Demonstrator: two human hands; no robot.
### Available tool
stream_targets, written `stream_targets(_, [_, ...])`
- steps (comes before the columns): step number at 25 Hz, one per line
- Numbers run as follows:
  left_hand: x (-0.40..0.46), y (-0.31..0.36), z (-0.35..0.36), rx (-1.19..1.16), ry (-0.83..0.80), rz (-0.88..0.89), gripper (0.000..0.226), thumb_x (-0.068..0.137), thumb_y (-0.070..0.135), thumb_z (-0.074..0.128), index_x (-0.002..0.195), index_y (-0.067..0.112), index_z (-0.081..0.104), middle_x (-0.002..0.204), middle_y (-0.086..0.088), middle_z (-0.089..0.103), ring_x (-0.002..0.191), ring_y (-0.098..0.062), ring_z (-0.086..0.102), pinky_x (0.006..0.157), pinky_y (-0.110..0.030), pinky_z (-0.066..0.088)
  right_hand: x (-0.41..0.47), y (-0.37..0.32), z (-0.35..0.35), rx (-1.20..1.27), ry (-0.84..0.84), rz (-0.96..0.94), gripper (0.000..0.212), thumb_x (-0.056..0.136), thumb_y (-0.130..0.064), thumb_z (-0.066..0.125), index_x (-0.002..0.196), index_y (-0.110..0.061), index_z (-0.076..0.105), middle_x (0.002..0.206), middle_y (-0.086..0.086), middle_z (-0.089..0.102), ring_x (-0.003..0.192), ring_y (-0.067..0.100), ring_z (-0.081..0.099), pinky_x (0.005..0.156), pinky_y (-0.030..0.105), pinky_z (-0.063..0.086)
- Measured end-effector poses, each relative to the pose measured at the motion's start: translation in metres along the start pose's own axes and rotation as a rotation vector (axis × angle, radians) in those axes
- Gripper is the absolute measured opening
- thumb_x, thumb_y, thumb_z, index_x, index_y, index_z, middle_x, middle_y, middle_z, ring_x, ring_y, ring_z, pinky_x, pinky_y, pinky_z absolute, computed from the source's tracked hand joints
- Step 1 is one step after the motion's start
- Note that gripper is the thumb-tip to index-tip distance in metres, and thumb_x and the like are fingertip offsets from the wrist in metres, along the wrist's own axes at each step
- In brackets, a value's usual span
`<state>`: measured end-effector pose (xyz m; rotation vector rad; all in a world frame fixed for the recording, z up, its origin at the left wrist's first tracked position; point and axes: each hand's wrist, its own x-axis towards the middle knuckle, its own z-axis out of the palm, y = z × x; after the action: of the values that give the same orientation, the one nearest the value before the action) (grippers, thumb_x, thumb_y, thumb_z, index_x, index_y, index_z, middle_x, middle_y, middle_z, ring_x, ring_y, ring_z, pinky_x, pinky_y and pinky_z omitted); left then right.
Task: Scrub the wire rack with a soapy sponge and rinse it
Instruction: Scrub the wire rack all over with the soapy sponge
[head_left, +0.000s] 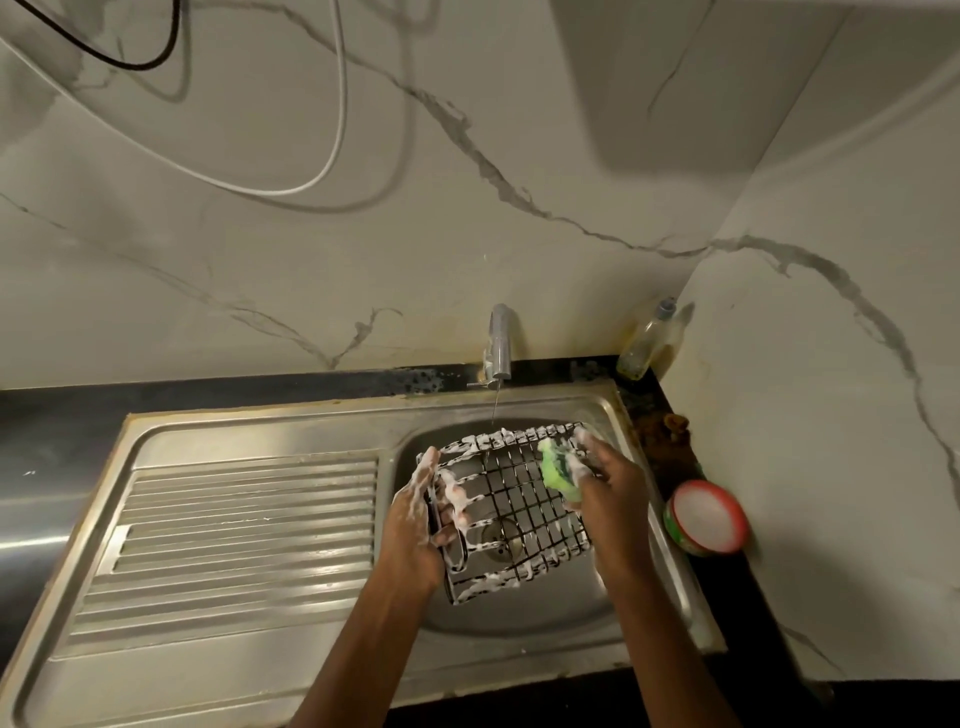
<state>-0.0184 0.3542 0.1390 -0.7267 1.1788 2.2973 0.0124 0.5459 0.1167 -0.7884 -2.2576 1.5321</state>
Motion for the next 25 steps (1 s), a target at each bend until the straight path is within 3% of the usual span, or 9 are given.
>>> stream_targets(3, [0.005,0.0,-0.005,0.047,0.022,-0.009,0.032,0.103,0.033,0.056,0.079,0.013,0.061,0.05,0.0,0.054,0.032,-0.011,0.045,0.032,-0.015,0.035,-0.004,0.003,0.002,-0.103,-0.055,-0.175,0.045,0.092,-0.008,0.065,0.128,-0.034,0.06,0.12,-0.003,0.066,0.092,0.01,0.07,0.067,0.032,0.063])
stream_targets(5, [0.011,0.002,-0.008,0.026,0.024,0.007,0.022,0.104,0.03,0.055,0.094,0.012,0.064,0.052,0.0,0.054,0.033,-0.01,0.044,0.031,-0.017,0.035,-0.009,0.003,-0.001,-0.1,-0.193,-0.207,0.05,0.085,-0.017,0.076,0.131,-0.027,0.06,0.121,-0.005,0.064,0.101,0.005,0.065,0.078,0.027,0.061])
stream_targets(7, [0.015,0.004,-0.011,0.037,0.023,0.011,0.017,0.104,0.031,0.056,0.103,0.015,0.063,0.054,0.0,0.054,0.034,-0.011,0.045,0.032,-0.018,0.036,-0.008,0.0,-0.005,-0.095,-0.269,-0.202,0.061,0.08,-0.012,0.081,0.134,-0.026,0.058,0.122,-0.009,0.062,0.106,0.005,0.063,0.082,0.019,0.057])
stream_targets(10, [0.01,0.005,-0.007,0.09,-0.001,-0.003,0.022,0.097,0.04,0.063,0.093,0.019,0.067,0.054,0.002,0.051,0.036,-0.01,0.043,0.033,-0.018,0.036,-0.001,-0.004,-0.01,-0.01,-0.242,-0.135,0.054,0.086,0.005,0.067,0.128,-0.029,0.062,0.119,-0.004,0.069,0.091,0.021,0.072,0.073,0.029,0.061])
stream_targets(14, [0.007,0.005,-0.008,0.09,0.0,-0.024,0.04,0.07,0.041,0.077,0.105,0.02,0.071,0.057,0.003,0.051,0.041,-0.008,0.039,0.033,-0.019,0.034,0.009,-0.001,-0.015,0.259,-0.313,0.094,0.033,0.095,0.005,0.055,0.123,-0.007,0.068,0.112,0.009,0.074,0.097,0.022,0.074,0.083,0.038,0.061])
stream_targets(17, [0.008,0.005,-0.008,0.135,-0.012,-0.02,0.046,0.065,0.036,0.077,0.107,0.016,0.072,0.054,0.003,0.054,0.043,-0.008,0.044,0.035,-0.02,0.037,0.008,-0.004,-0.011,0.265,-0.204,0.132,0.037,0.089,0.013,0.052,0.109,-0.01,0.072,0.104,0.01,0.076,0.092,0.022,0.075,0.075,0.035,0.061])
stream_targets(21, [0.003,0.003,-0.005,0.155,0.003,-0.046,0.041,0.066,0.035,0.078,0.1,0.013,0.071,0.056,0.002,0.057,0.044,-0.008,0.045,0.036,-0.02,0.039,0.005,-0.008,-0.014,0.238,-0.095,0.103,0.03,0.081,0.009,0.069,0.098,-0.015,0.072,0.09,0.004,0.077,0.082,0.018,0.076,0.062,0.027,0.059])
stream_targets(23, [0.004,0.003,-0.005,0.171,0.038,-0.06,0.039,0.071,0.042,0.079,0.097,0.014,0.07,0.058,0.0,0.059,0.039,-0.006,0.045,0.034,-0.02,0.04,0.012,-0.011,-0.021,-0.034,0.09,-0.036,0.026,0.079,0.002,0.074,0.1,-0.012,0.071,0.089,0.002,0.075,0.08,0.017,0.074,0.054,0.023,0.054])
stream_targets(25, [0.01,0.001,-0.005,0.194,0.097,-0.068,0.037,0.08,0.044,0.075,0.092,0.01,0.069,0.049,0.0,0.058,0.033,-0.006,0.045,0.033,-0.019,0.041,0.013,-0.016,-0.018,-0.383,0.316,-0.249,0.025,0.077,0.0,0.078,0.1,-0.007,0.073,0.087,0.005,0.075,0.074,0.013,0.067,0.052,0.014,0.039])
